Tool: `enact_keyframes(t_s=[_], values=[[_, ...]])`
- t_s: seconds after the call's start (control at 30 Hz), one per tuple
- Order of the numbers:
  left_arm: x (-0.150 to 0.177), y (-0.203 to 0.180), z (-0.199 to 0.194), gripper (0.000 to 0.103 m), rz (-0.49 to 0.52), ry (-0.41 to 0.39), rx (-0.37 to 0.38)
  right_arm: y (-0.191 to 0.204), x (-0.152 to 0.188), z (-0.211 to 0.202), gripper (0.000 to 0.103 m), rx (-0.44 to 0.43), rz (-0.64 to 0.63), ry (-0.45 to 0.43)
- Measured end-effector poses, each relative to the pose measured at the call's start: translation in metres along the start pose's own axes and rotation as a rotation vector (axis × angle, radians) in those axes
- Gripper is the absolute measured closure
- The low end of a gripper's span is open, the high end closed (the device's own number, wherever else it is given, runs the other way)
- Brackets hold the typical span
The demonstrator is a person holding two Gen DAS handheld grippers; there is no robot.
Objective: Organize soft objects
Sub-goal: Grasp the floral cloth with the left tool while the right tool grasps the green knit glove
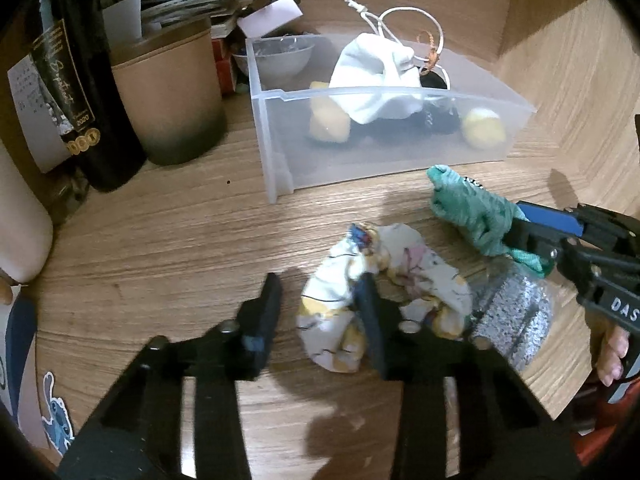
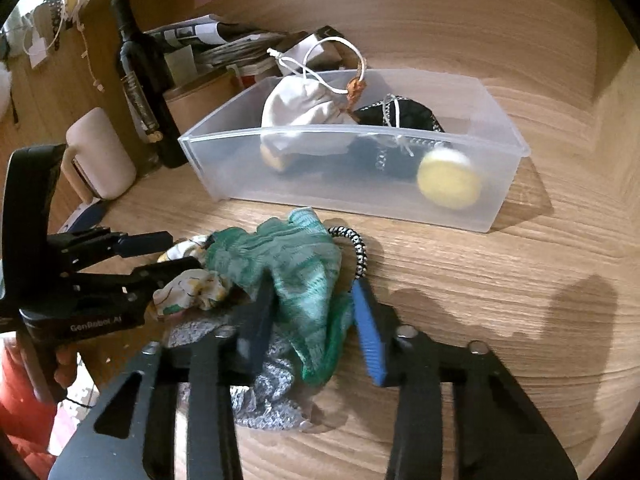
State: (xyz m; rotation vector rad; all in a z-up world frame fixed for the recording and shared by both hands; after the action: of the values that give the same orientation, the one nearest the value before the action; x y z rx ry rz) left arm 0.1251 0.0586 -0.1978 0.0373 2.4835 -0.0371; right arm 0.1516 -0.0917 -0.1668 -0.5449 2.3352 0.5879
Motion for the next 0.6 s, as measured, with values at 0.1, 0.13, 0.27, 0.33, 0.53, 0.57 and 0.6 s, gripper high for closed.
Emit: enact_keyframes(t_s=[0.1, 0.13, 0.27, 0.33, 0.53, 0.57, 0.6], values=[[0.0, 0.0, -0.001, 0.085, 0.009, -0.003, -0.007, -0.001, 0.0, -0.002, 0.088, -0.004, -0.003, -0.01], [0.001, 0.0, -0.002, 0.086, 0.012, -0.004, -0.008, -0.001, -0.001, -0.003, 0.089, -0.005, -0.004, -0.015], [-0.002, 0.001, -0.008, 0.09, 0.016, -0.025, -0.019, 0.0, -0.003, -0.01, 0.092, 0.004, -0.015, -0.039], [-0.005, 0.002, -0.014, 0.09, 0.015, -0.046, -0.021, -0.001, -0.006, -0.017, 0.092, 0.005, -0.014, -0.059], [-0.017, 0.004, -0.041, 0.092, 0.008, -0.122, -0.029, -0.005, -0.017, -0.041, 0.092, -0.005, -0.004, -0.132], [-0.02, 0.004, -0.046, 0.092, 0.01, -0.136, -0.03, -0.005, -0.02, -0.046, 0.092, -0.005, -0.003, -0.147], [-0.022, 0.003, -0.05, 0.092, 0.011, -0.148, -0.032, -0.006, -0.022, -0.05, 0.092, -0.006, -0.001, -0.161]])
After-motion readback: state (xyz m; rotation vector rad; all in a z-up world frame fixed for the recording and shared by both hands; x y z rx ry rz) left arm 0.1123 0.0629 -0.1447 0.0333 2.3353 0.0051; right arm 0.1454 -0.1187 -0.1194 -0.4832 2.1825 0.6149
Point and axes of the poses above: each gripper's, at about its wrist camera, not at the fingertips, and z roughly the way its jaws point, y to its left, x to its underside, the point moved 2 cm from there along z, roughly the way its jaws point, and after that the axes turned 3 degrees about -y, right-handed, at the moved point
